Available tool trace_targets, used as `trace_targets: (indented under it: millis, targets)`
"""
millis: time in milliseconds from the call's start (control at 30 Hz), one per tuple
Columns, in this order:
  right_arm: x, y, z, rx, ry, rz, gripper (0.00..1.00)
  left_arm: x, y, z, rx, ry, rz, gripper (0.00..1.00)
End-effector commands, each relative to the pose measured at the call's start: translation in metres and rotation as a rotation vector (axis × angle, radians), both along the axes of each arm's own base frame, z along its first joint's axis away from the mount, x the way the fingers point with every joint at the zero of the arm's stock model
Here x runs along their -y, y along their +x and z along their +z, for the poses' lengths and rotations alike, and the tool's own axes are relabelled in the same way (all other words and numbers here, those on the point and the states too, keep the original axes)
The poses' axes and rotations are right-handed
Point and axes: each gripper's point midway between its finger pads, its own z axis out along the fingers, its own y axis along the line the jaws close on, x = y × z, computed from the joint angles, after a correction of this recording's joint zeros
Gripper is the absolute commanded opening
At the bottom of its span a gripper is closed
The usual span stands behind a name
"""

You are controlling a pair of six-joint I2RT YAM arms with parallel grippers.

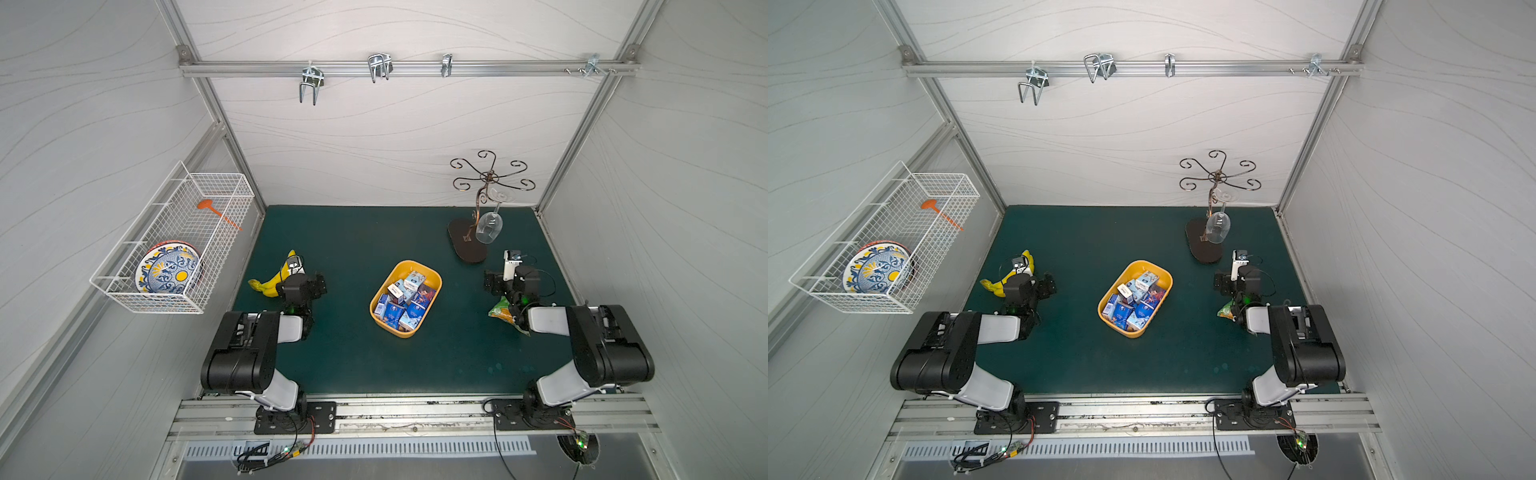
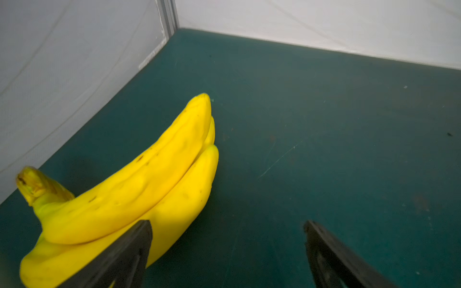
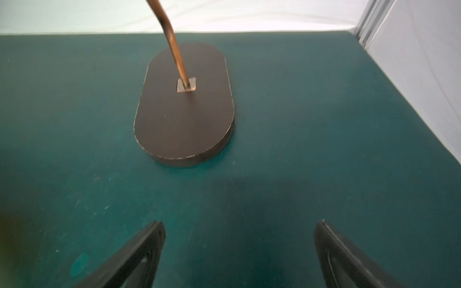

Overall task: Take the pocket tissues out of the storage box
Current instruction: Adjust the storage box at the center of the board.

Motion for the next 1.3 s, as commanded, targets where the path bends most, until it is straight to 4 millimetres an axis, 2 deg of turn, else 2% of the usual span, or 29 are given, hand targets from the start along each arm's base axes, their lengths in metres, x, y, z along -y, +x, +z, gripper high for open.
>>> trace_targets:
  millis: [0,100,267,433,533,800,1000,1133,1267]
  targets:
    - [-0.009,-0.001,0.029,-0.001,-0.062,0.012,0.99,-0.006,0.018,0.047,0.026,0.028,0.052,0.99]
    - [-0.022,-0.008,0.045,0.002,-0.142,0.033,0.99,0.004,0.018,0.069,0.02,0.096,0.063,0.99]
    - [-0.044,-0.023,0.077,-0.012,-0.139,0.063,0.99,0.04,0.021,0.098,-0.087,0.061,0.024,0.99]
    - [-0.076,-0.047,0.093,-0.044,-0.131,0.133,0.99,0.086,0.009,0.105,-0.247,-0.025,-0.044,0.99]
    - [-0.098,-0.061,0.092,-0.084,-0.137,0.187,0.99,0.118,-0.007,0.097,-0.363,-0.096,-0.107,0.98]
    - [-0.14,-0.09,0.076,-0.192,-0.141,0.275,0.99,0.185,-0.052,0.073,-0.559,-0.196,-0.296,0.82]
    - [-0.156,-0.104,0.065,-0.246,-0.1,0.317,0.99,0.209,-0.07,0.051,-0.621,-0.169,-0.365,0.7]
    - [-0.162,-0.108,0.06,-0.274,-0.092,0.334,0.99,0.218,-0.068,0.037,-0.664,-0.122,-0.383,0.61]
    - [-0.166,-0.111,0.057,-0.287,-0.092,0.346,0.99,0.223,-0.062,0.028,-0.68,-0.105,-0.393,0.59]
